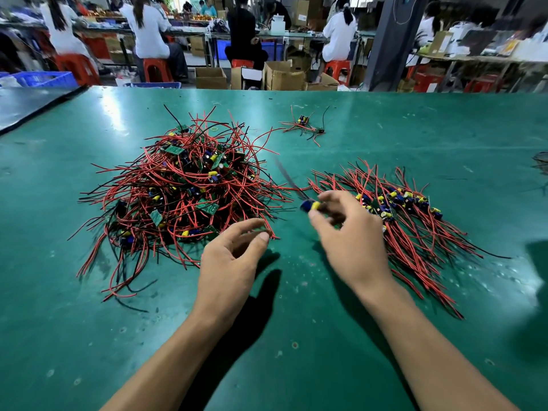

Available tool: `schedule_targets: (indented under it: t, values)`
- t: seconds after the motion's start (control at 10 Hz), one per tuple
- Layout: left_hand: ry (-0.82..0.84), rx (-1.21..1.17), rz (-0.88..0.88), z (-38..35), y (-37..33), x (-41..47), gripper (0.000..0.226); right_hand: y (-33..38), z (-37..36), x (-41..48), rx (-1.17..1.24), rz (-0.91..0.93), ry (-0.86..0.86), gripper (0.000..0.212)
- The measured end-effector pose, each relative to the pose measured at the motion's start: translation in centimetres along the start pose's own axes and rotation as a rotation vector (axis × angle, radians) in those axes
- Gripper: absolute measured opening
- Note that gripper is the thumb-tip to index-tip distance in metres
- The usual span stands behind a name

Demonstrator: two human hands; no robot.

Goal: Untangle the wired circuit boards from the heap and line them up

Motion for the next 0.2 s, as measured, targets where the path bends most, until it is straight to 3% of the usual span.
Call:
schedule_targets:
  t: [0.1, 0.2]
  values:
    - [0.052, 0.054, 0.002, -0.1, 0.1, -0.2, 0.019, -1.4, 1.7, 1.0, -0.241, -0.019, -0.127, 0.019]
    - [0.095, 0.095, 0.011, -0.3, 0.3, -0.2, 0.018, -2.7, 2.0, 1.3, -0.612, 0.046, -0.097, 0.035]
Point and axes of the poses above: each hand's wrist, its own x-axis towards the middle knuckle, its own z-axis out of the back of the hand, y = z × x, the point moved 1 cm from there along x, towards the middle knuckle, and after that the axes turned 3 degrees about y, right-handed, at the moved point
